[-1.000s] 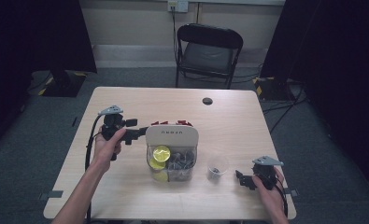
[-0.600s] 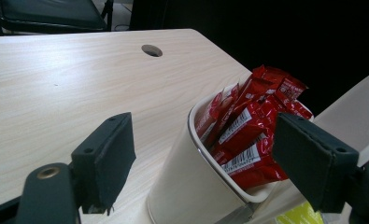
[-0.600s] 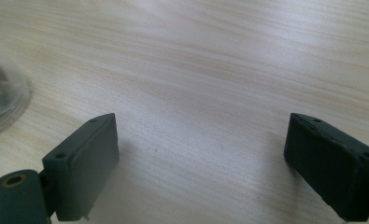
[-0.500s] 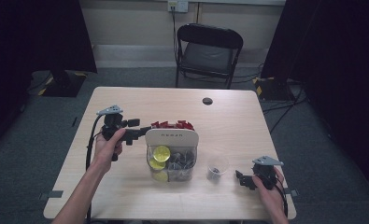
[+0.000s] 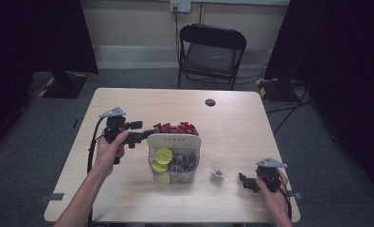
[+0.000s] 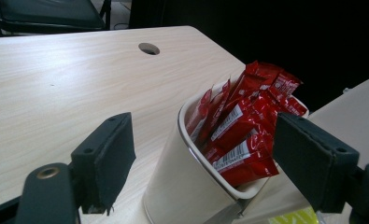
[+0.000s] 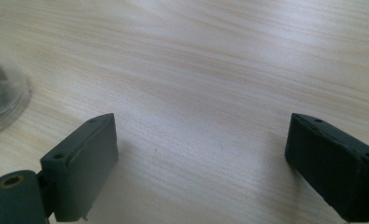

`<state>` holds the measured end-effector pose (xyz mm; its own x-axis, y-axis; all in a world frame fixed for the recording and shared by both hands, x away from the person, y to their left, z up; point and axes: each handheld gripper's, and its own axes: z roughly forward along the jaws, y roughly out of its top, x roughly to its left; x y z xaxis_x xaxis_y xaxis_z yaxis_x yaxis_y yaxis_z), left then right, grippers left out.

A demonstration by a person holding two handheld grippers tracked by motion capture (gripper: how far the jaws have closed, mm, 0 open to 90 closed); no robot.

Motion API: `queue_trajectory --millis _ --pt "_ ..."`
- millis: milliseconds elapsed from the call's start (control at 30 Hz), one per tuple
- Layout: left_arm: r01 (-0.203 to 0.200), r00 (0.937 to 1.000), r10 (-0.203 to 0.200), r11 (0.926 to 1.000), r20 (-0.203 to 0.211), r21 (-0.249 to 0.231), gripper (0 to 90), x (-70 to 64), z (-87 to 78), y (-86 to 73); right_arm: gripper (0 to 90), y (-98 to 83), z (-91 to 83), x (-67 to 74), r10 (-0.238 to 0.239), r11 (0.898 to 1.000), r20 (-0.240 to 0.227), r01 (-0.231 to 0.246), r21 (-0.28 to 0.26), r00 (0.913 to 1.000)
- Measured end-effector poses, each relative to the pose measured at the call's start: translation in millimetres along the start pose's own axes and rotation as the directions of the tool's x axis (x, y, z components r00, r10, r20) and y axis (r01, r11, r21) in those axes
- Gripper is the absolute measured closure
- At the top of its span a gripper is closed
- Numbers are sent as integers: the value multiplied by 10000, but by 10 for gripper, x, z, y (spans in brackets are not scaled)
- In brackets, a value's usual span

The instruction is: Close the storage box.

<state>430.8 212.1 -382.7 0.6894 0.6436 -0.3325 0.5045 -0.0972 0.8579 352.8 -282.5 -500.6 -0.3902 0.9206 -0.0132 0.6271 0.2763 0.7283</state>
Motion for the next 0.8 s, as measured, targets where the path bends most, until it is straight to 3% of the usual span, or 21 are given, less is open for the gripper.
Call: queue_trajectory --millis 167,433,800 --pt "-67 9998 69 9999 -161 123 208 -57 10 -1 89 -1 -1 0 -5 10000 -6 5 -2 10000" --pt "-187 9997 185 9996 127 229 205 -61 51 -7 89 -1 -1 0 -3 10000 -5 3 -5 10000" --pt "-423 9990 420 9988 133 247 183 -132 4 -12 89 -2 -3 4 26 10000 21 -26 -1 10000"
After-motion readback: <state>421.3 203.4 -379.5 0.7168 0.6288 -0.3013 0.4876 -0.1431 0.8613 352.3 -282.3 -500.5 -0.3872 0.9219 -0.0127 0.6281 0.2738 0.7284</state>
